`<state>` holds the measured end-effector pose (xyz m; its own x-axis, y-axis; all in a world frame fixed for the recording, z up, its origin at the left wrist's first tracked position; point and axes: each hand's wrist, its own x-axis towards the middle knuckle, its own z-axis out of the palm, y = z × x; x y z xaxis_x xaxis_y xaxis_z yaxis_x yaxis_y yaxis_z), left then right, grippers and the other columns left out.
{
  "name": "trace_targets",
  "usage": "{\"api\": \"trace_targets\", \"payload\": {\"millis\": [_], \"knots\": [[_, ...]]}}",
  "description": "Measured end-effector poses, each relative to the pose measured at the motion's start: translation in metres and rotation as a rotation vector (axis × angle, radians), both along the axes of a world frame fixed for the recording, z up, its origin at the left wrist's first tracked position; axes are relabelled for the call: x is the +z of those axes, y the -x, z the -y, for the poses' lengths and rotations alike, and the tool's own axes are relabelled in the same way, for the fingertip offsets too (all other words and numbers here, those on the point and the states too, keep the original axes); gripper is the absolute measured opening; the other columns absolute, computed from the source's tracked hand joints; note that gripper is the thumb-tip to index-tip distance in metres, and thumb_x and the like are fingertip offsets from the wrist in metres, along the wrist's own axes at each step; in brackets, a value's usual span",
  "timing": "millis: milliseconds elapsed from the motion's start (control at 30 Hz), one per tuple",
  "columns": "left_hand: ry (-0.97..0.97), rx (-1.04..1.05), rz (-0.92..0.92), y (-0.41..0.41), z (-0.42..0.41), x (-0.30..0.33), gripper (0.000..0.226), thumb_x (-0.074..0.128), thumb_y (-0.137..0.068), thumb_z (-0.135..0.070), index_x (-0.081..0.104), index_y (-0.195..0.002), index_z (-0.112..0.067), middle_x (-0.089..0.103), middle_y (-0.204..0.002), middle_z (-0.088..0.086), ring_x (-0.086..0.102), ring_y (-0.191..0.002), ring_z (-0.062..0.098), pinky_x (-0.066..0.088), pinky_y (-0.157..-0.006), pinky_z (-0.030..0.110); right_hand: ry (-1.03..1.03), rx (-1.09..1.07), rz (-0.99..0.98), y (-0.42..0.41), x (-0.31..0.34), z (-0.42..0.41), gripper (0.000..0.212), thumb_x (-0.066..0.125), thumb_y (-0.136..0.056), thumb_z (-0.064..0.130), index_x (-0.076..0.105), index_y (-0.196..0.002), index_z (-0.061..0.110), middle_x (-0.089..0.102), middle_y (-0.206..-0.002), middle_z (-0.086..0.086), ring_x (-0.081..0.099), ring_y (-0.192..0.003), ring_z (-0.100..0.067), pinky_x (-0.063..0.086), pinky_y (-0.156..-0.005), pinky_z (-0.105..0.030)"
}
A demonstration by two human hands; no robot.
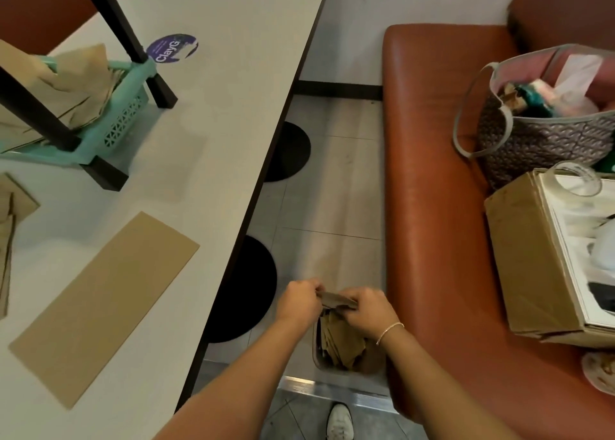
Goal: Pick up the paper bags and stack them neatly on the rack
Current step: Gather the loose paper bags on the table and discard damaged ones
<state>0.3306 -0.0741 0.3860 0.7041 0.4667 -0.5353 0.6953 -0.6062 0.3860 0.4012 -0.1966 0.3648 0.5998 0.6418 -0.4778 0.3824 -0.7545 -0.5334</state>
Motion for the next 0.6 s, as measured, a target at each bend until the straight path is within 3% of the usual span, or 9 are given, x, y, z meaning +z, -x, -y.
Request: {"api": "trace_targets", "payload": {"millis": [100,167,300,467,600], "knots": [[0.024,-0.033,-0.023,0.005,0.003,-0.005,0.038,0.048,-0.093,-0.012,0.051,-0.130,-0.019,0.051,-0.130,0.009,0.041,-0.124,0.024,0.040,-0.095,0.031,0.143,-0.038,0.023,0.008,-0.009,0.004,0.032,0.045,-0.090,0.014,0.064,-0.114,0.024,0.067,-0.108,-0.008,0.061,-0.101,-0.028,0.049,-0.081,-0.032],[0.022,-0.034,-0.063,0.008,0.001,-0.005,0.047,0.052,-0.094,-0.020,0.039,-0.139,-0.018,0.041,-0.140,0.008,0.030,-0.132,0.023,0.036,-0.101,0.031,0.255,-0.065,0.015,0.013,-0.021,0.013,0.031,0.040,-0.092,0.013,0.061,-0.114,0.019,0.065,-0.111,-0.009,0.060,-0.102,-0.028,0.049,-0.081,-0.032],[-0.013,-0.040,-0.072,0.012,-0.007,-0.002,0.044,0.051,-0.095,-0.026,0.042,-0.137,-0.016,0.040,-0.140,0.007,0.030,-0.133,0.022,0.037,-0.100,0.032,0.405,-0.105,-0.034,0.020,-0.043,0.026,0.029,0.036,-0.092,0.008,0.054,-0.114,0.012,0.061,-0.114,-0.013,0.059,-0.104,-0.030,0.047,-0.082,-0.034],[-0.020,-0.015,-0.002,0.013,-0.010,0.001,0.045,0.051,-0.095,-0.027,0.041,-0.137,-0.017,0.040,-0.140,0.006,0.029,-0.133,0.022,0.037,-0.100,0.032,0.460,-0.138,-0.057,0.026,-0.050,0.023,0.046,0.037,-0.094,0.008,0.035,-0.139,0.016,0.056,-0.125,-0.013,0.056,-0.112,-0.028,0.046,-0.087,-0.033],[-0.004,-0.017,0.054,0.011,-0.012,0.010,0.042,0.049,-0.096,-0.024,0.043,-0.137,-0.016,0.040,-0.140,0.007,0.029,-0.133,0.021,0.036,-0.101,0.031,0.451,-0.127,-0.029,0.023,-0.039,0.018,0.043,0.038,-0.093,0.005,0.044,-0.134,0.017,0.056,-0.125,-0.011,0.056,-0.113,-0.026,0.047,-0.088,-0.032]]}}
